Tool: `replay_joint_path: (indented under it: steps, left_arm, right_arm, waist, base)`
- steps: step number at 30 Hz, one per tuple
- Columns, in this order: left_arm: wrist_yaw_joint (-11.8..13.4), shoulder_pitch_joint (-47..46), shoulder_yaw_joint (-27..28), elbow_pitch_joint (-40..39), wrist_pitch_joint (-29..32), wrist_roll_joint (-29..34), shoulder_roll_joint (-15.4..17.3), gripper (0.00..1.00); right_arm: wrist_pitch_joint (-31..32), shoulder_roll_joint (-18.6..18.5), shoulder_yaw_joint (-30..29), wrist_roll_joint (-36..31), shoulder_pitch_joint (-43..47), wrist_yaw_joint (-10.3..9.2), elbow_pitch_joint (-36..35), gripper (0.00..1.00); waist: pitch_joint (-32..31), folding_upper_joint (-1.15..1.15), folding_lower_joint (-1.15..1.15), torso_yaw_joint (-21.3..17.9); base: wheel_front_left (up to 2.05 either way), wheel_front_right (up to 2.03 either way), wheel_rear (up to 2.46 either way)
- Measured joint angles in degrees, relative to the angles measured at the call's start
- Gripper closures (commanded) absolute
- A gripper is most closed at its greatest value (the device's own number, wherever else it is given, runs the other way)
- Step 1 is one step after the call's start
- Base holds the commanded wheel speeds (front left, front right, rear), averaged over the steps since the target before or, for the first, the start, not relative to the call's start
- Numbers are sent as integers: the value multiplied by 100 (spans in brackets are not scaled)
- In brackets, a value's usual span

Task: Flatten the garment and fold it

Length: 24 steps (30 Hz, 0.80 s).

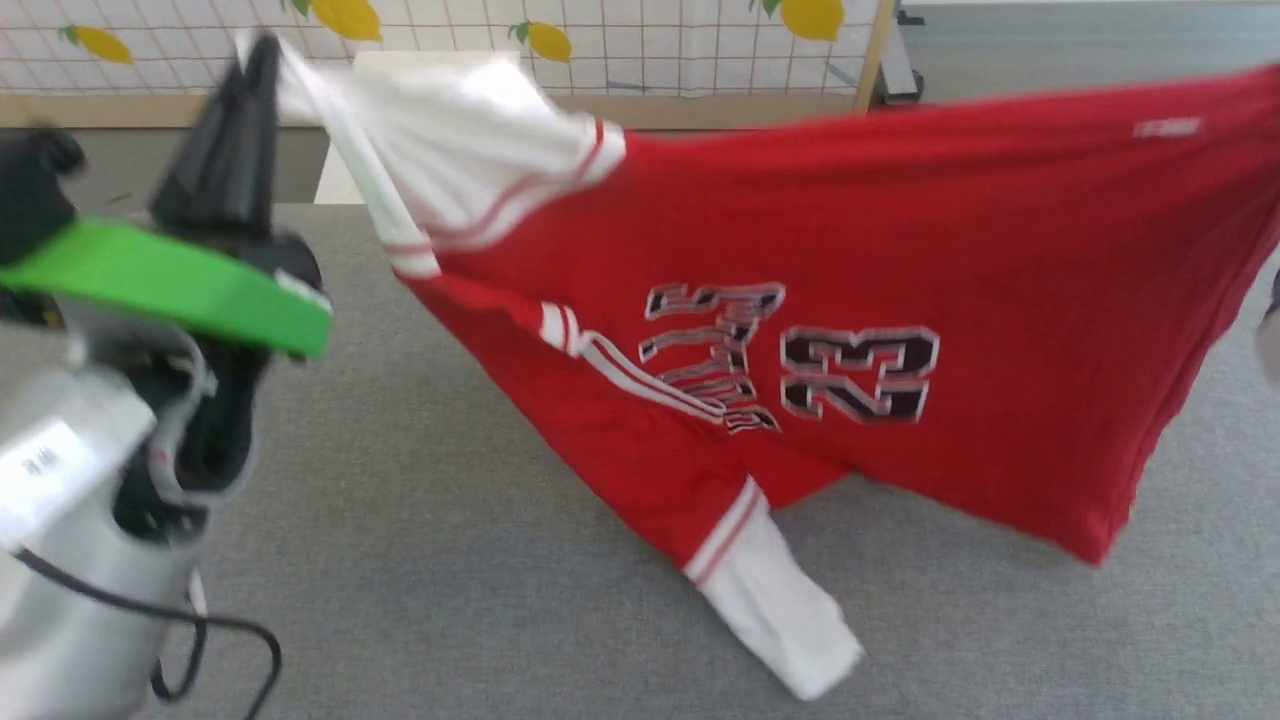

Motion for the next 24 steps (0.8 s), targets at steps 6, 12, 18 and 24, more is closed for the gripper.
replay_joint_path:
  steps: [6,12,18,24]
  left_arm:
    - [-127,-1234,122,476,261,-180,-126,100]
    - [-137,-2731,222,1243,525,-202,-250,100]
    - [-136,-4123,321,2071,350,94,-358,100]
    - [-238,-5121,514,2580,-308,301,-458,100]
  right_arm:
    - [396,-367,472,99,-1269,0,442,100]
    - [499,-414,902,46,-2694,0,1265,100]
    - [99,-132,980,-302,-4016,0,2217,100]
    - [-739,233,694,-790,-4974,1,2891,100]
  waist:
    - [256,0,0,-100]
    - [736,0,0,-186]
    - [1334,0,1,-262]
    - [1895,0,1,-325]
  base:
    - [0,0,0]
    - [0,0,0]
    - [0,0,0]
    - [0,0,0]
